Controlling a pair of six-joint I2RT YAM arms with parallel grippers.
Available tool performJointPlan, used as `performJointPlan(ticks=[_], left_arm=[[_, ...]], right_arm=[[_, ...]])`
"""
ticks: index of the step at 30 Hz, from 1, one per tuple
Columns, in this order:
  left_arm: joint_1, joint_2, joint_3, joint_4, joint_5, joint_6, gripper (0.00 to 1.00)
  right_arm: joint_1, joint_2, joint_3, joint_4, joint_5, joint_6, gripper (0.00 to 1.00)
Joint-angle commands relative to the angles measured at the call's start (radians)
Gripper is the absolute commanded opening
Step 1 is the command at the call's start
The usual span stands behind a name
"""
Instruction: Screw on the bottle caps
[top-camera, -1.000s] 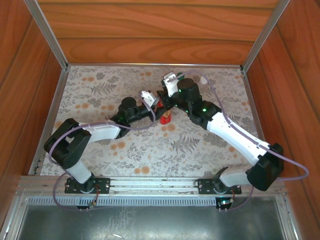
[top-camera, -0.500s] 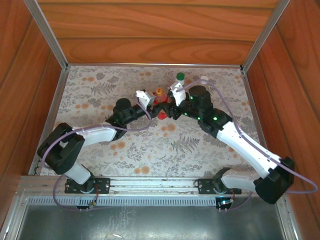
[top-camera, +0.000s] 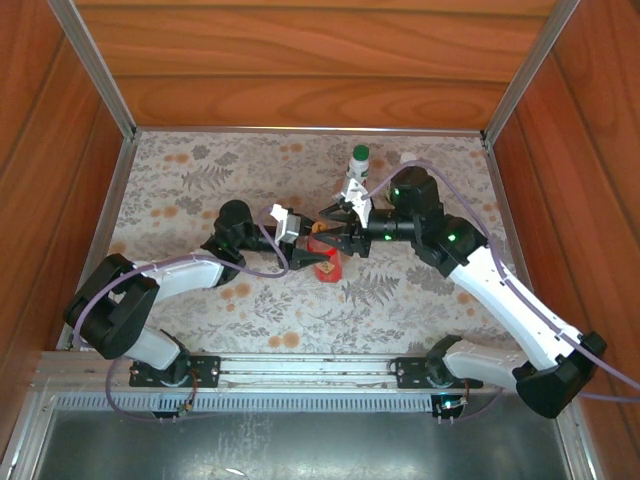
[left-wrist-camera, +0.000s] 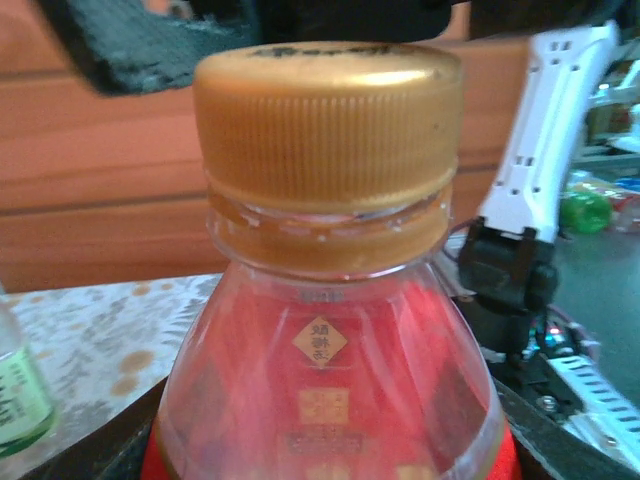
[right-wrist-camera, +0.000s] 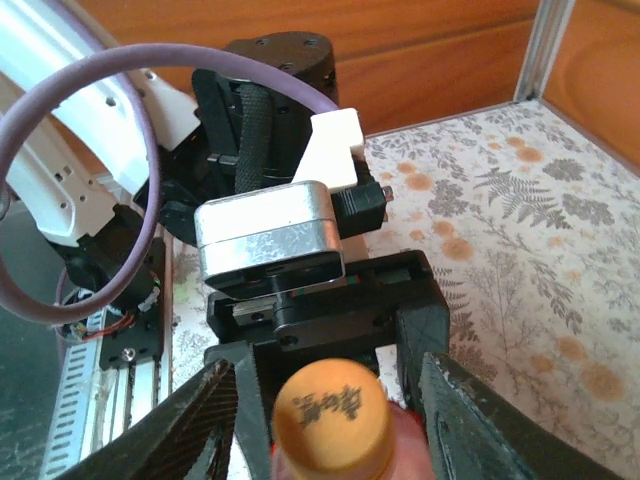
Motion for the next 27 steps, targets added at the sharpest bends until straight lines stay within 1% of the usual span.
performJointPlan(ticks=[1,4,5,11,13,14,15,17,19,24,25,27], left_arm=[[-0.004,0.004,0.030,0.023,0.112,-0.028,0.58],[-0.006,0.001,0.030,0.023,0.118,-0.032,0.58],[-0.006,0.000,0.031,0.023,0.122,-0.034,0.58],[-0.006,0.005,0.033,0.022,0.098,-0.033,0.58],[-0.006,0.007,0.031,0.020,0.053,-0.024,0.58],[-0.006,0.006,0.032,0.020,0.014,-0.019,0.58],[-0.007,0.000,0.032,0.020,-0.055,-0.009,0.58],[-0.015,-0.002,0.039,0.020,-0.202,0.009,0.58],[-0.023,0.007,0.054,0.020,-0.368,0.023,0.58],[-0.058,0.049,0.111,0.020,-0.736,0.039,0.58],[-0.065,0.054,0.123,0.020,-0.797,0.038,0.57],[-0.085,0.060,0.141,0.022,-0.845,0.053,0.57]], right_arm=[[-0.004,0.020,0.029,-0.053,-0.059,-0.021,0.49],[-0.004,0.035,0.033,-0.059,-0.058,-0.026,0.49],[-0.004,0.040,0.035,-0.062,-0.061,-0.026,0.47],[-0.004,0.046,0.042,-0.062,-0.051,-0.026,0.32],[-0.002,0.043,0.036,-0.056,-0.027,-0.019,0.30],[-0.002,0.042,0.033,-0.049,-0.005,-0.007,0.29],[-0.002,0.043,0.029,-0.040,0.032,0.011,0.28],[-0.001,0.047,0.023,-0.014,0.151,0.066,0.26],[0.005,0.060,0.007,0.026,0.324,0.137,0.25],[0.045,0.105,-0.049,0.131,0.747,0.250,0.26],[0.052,0.113,-0.062,0.162,0.830,0.276,0.26],[0.056,0.133,-0.073,0.183,0.956,0.344,0.25]])
